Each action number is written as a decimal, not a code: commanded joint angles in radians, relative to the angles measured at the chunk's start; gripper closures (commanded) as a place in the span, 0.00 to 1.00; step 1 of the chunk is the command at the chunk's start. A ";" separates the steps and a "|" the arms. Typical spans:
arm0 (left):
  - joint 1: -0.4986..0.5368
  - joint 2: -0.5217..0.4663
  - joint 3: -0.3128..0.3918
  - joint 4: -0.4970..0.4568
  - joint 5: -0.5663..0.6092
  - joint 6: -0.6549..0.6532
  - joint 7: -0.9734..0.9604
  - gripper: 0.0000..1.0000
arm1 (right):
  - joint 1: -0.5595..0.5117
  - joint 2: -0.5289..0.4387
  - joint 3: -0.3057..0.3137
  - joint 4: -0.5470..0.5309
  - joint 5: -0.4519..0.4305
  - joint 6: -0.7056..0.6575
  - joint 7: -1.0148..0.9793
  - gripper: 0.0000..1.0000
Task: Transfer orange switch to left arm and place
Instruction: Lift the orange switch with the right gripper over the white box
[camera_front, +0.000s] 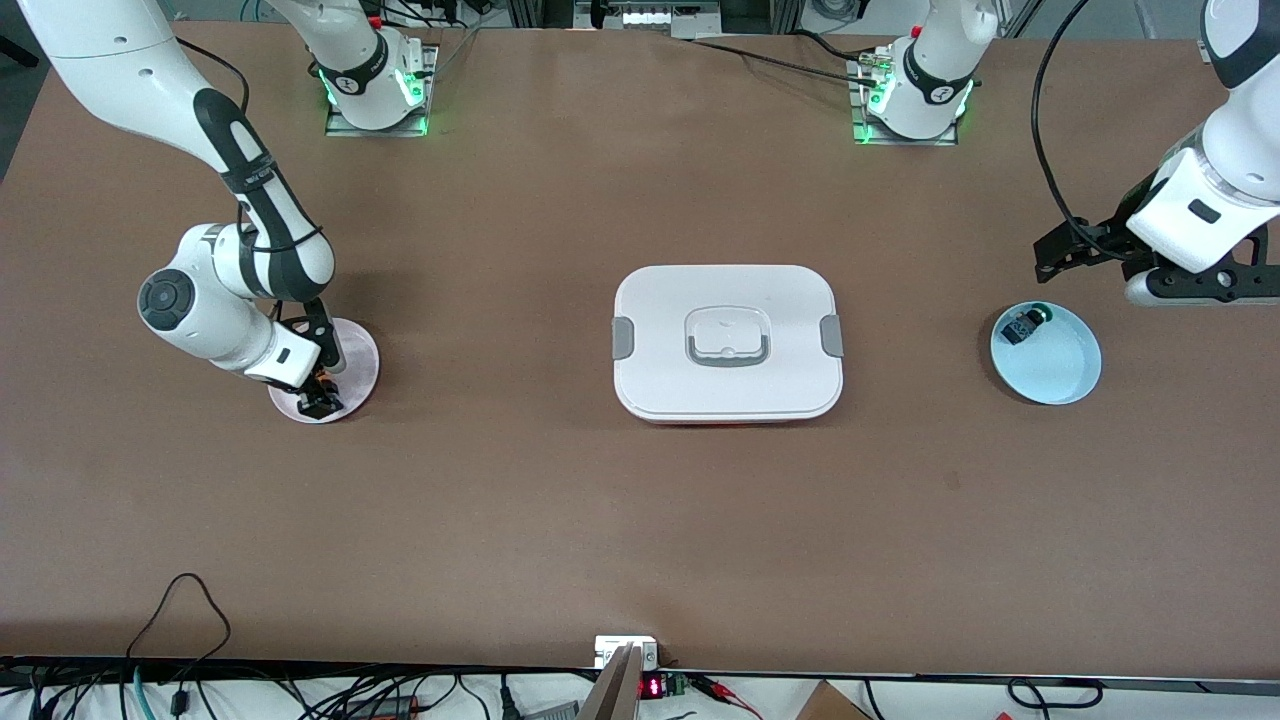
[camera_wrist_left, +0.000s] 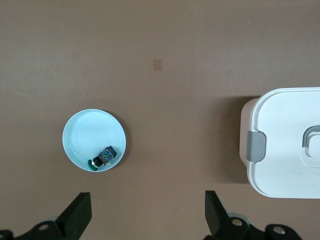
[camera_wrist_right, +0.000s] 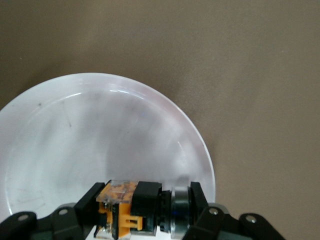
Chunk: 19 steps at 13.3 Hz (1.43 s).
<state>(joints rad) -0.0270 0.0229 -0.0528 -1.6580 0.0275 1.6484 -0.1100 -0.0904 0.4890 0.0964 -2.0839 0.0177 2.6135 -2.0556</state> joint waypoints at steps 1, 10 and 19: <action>0.002 0.014 -0.004 0.030 0.020 -0.024 -0.007 0.00 | -0.018 -0.076 0.049 -0.004 0.059 -0.096 0.009 0.95; 0.001 0.023 -0.002 0.032 0.003 -0.114 0.001 0.00 | -0.006 -0.127 0.245 0.113 0.609 -0.527 0.234 0.99; 0.024 0.046 0.002 0.030 -0.365 -0.240 0.004 0.00 | 0.182 -0.125 0.365 0.123 1.587 -0.469 0.327 0.99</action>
<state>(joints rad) -0.0125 0.0403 -0.0501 -1.6574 -0.2671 1.4381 -0.1100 0.0399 0.3692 0.4600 -1.9738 1.4543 2.1087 -1.7373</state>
